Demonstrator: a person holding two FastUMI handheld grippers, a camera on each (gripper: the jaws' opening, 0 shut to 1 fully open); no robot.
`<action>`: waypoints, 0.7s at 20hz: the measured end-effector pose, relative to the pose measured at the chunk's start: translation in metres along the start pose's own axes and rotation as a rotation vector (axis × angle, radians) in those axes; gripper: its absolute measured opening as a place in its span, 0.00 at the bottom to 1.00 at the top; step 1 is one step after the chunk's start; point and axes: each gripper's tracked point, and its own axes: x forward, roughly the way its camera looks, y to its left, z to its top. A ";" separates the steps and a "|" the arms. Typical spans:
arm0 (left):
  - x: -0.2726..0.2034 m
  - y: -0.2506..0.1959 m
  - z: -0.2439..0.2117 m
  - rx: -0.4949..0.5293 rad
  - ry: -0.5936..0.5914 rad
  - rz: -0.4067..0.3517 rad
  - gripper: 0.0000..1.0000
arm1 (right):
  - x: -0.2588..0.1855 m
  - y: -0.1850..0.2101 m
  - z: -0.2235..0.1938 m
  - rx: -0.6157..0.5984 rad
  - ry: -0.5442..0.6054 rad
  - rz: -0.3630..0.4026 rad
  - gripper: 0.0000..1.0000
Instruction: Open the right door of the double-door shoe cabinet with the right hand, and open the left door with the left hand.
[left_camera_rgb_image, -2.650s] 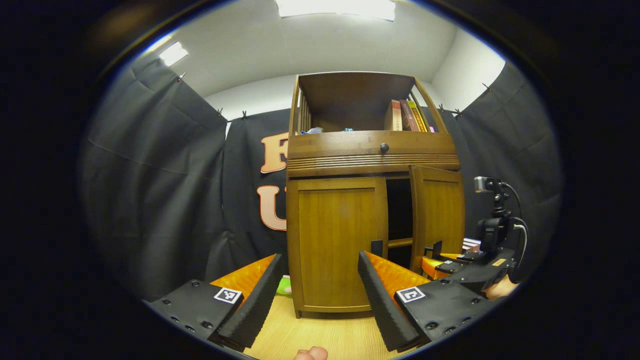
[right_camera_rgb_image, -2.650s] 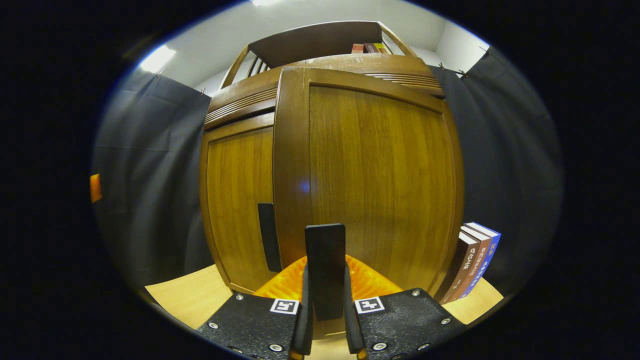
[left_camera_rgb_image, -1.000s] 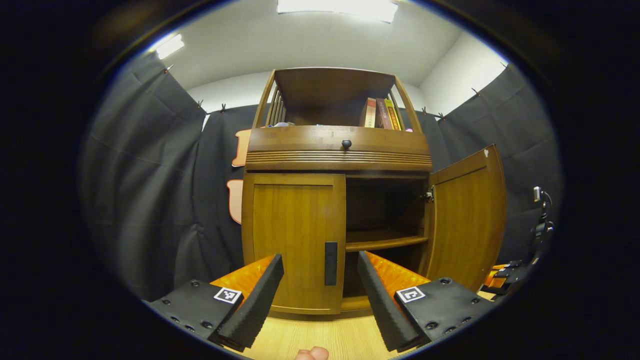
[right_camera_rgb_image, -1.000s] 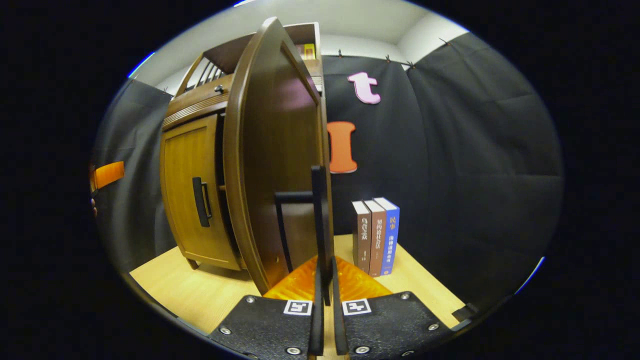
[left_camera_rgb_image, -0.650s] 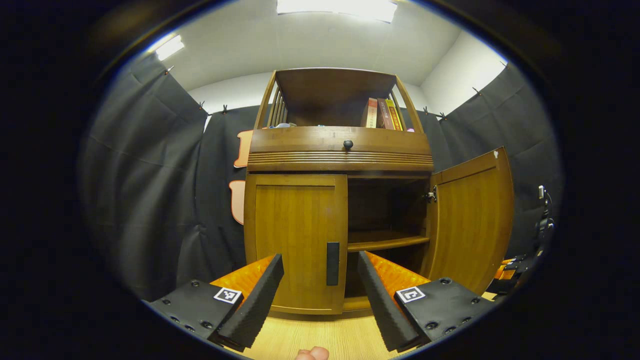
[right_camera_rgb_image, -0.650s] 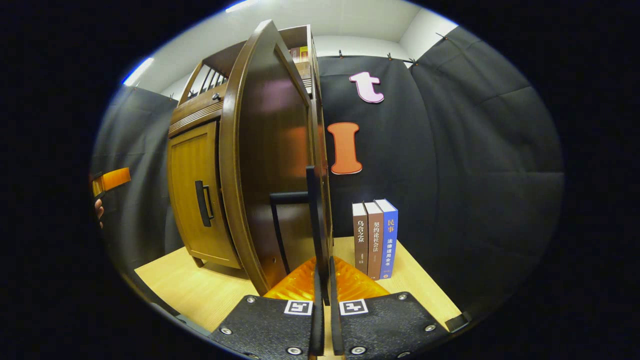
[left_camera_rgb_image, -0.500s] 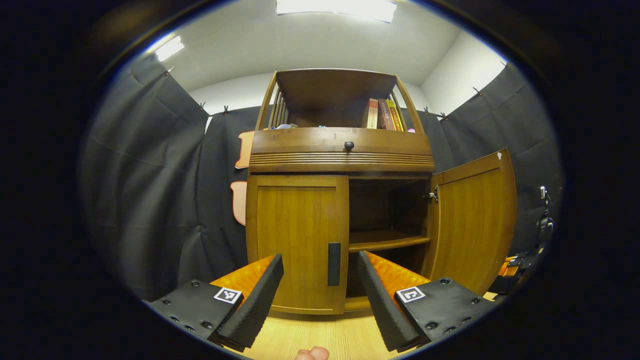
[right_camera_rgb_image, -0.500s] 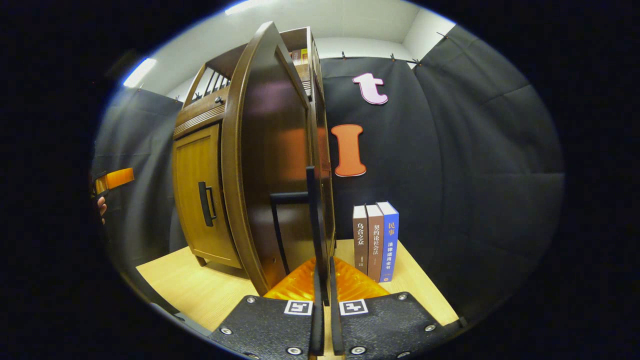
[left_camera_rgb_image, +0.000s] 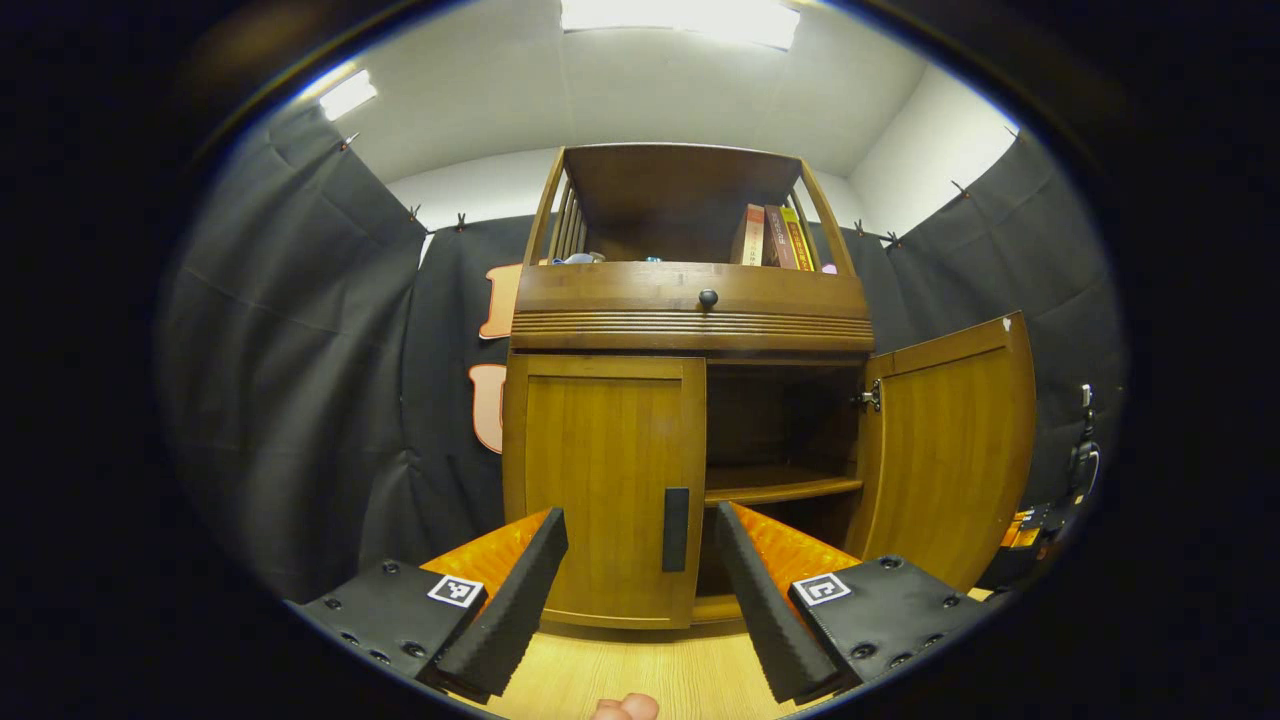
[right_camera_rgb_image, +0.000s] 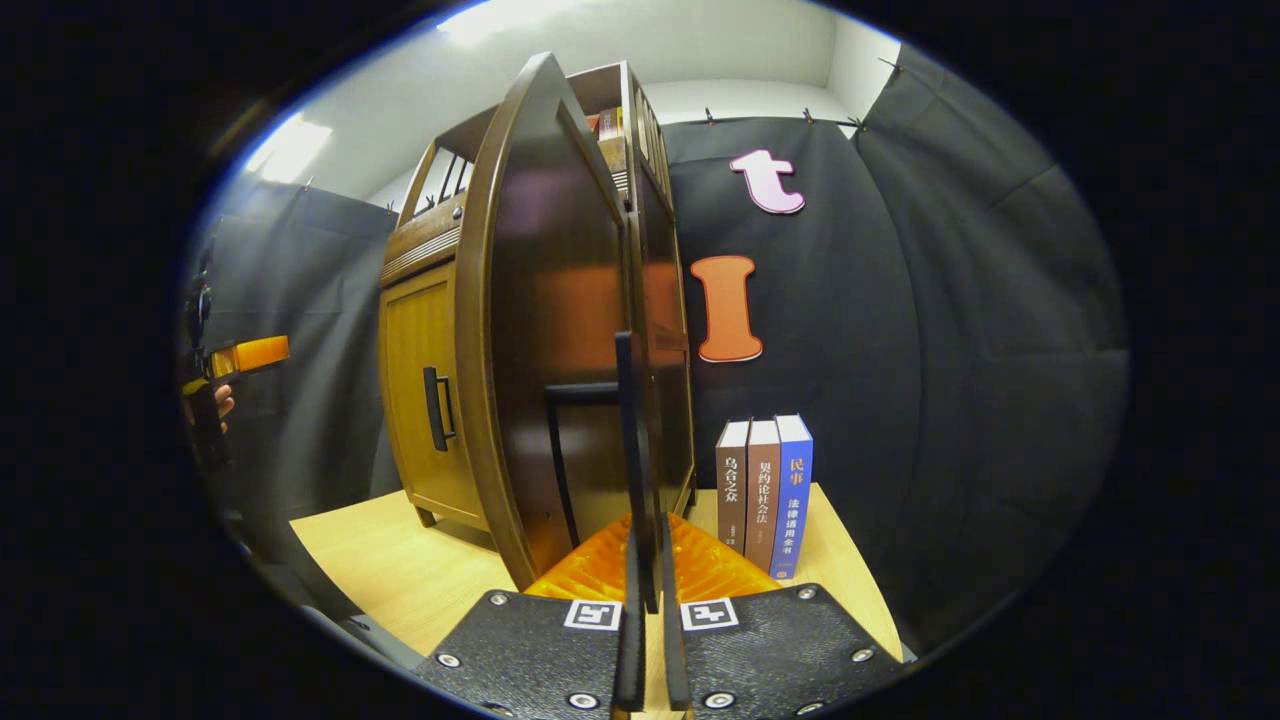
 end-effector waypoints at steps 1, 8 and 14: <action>0.000 0.000 0.000 -0.008 -0.002 0.000 0.96 | 0.000 0.000 0.001 0.006 -0.015 -0.002 0.08; -0.007 0.001 0.000 -0.053 -0.021 0.024 0.95 | -0.013 0.002 0.003 -0.006 -0.024 -0.052 0.07; -0.002 -0.003 0.000 -0.023 -0.028 0.015 0.96 | -0.067 0.004 0.012 0.056 -0.037 -0.160 0.07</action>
